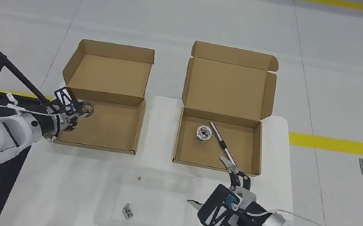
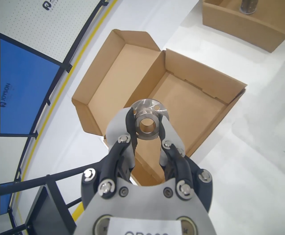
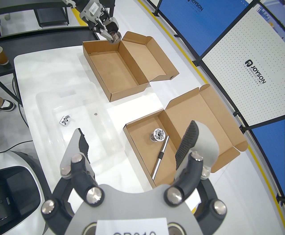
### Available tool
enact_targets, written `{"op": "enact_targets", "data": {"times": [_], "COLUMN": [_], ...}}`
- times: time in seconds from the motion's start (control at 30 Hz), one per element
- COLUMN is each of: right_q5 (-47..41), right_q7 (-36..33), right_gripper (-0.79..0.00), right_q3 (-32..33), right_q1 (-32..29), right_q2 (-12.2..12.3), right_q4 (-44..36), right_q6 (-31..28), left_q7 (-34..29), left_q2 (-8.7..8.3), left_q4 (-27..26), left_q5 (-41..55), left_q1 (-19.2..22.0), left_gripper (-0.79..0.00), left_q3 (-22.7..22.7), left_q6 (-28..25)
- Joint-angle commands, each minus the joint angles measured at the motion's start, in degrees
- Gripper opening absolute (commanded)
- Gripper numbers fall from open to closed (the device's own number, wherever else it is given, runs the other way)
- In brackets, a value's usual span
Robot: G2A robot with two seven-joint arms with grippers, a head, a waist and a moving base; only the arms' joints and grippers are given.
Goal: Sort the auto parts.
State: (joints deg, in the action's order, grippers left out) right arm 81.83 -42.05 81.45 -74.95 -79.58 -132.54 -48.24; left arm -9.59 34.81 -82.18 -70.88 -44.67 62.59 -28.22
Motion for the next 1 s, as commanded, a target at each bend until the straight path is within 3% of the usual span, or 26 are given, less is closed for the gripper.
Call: {"op": "enact_targets", "data": {"times": [0.0,0.27,0.37,0.5,0.67,0.97], "right_q5": [0.0,0.0,0.0,0.0,0.0,0.0], "right_q7": [0.0,0.0,0.0,0.0,0.0,0.0], "right_gripper": [0.0,0.0,0.0,0.0,0.0,0.0], "right_q3": [0.0,0.0,0.0,0.0,0.0,0.0], "right_q1": [0.0,0.0,0.0,0.0,0.0,0.0], "right_q2": [0.0,0.0,0.0,0.0,0.0,0.0], "right_q4": [0.0,0.0,0.0,0.0,0.0,0.0], "right_q6": [0.0,0.0,0.0,0.0,0.0,0.0], "left_q7": [-0.89,-3.49,-4.65,-4.53,-3.2,0.34], "left_q2": [1.22,7.99,10.99,14.53,18.2,23.49], "left_q4": [4.52,21.84,27.94,35.27,41.03,50.35], "left_q5": [-0.09,-0.27,-1.43,-4.78,-10.46,-17.43], "left_q1": [4.84,20.79,25.65,30.95,34.77,37.17], "left_gripper": [-0.785,-0.785,-0.785,-0.785,-0.785,-0.785], "left_q3": [-2.16,-13.98,-18.93,-23.61,-28.26,-33.03], "left_q6": [-2.21,-13.68,-20.58,-25.08,-28.11,-26.79]}}
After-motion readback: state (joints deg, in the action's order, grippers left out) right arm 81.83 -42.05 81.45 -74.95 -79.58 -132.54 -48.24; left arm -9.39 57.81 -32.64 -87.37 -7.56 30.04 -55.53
